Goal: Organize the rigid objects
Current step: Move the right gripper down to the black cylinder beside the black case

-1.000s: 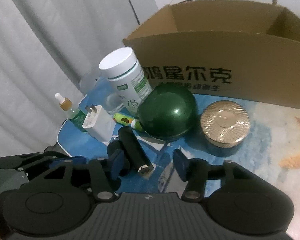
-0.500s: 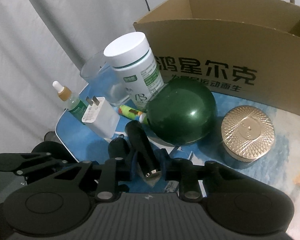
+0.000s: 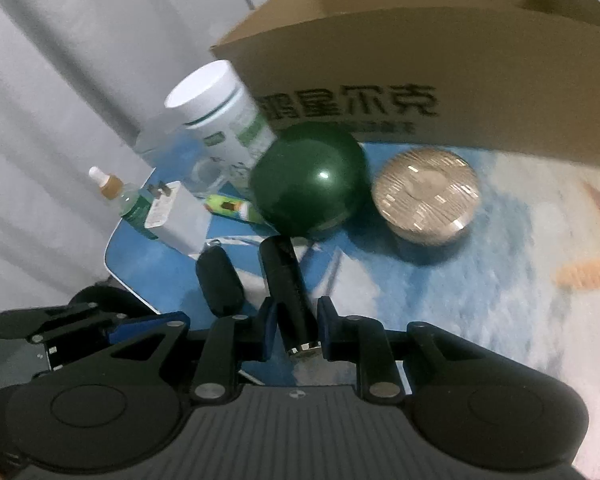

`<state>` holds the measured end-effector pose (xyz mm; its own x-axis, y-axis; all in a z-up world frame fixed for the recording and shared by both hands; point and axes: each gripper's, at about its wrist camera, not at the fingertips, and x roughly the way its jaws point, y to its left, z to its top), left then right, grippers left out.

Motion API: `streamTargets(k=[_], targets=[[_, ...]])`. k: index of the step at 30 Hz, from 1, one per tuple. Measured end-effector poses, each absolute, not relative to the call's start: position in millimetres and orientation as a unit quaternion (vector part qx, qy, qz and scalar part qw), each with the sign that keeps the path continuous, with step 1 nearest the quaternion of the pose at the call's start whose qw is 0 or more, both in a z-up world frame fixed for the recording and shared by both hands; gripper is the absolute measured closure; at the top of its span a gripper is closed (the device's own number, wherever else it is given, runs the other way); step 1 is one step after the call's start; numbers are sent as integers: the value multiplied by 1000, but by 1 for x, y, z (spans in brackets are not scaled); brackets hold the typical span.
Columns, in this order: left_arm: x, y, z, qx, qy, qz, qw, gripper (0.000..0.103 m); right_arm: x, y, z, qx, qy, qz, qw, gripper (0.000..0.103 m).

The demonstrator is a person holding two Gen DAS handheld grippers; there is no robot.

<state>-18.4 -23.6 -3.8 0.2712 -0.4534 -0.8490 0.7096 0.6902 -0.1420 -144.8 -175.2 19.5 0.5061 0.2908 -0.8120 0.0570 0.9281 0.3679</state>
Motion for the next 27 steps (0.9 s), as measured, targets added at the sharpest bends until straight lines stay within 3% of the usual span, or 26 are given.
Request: streamTargets(k=[12,19,27], targets=[[-24,-48,-6,145,488,-429,746,55,-144,-207,4,328,520,89,784,79],[-18,-55,-9,144,501,-430,737,55,-127,-205,-3,342,525,103,772,78],[-10,-58,-12,147,516,-420,732,68,-120,-196,-9,336,546,124,758,78]])
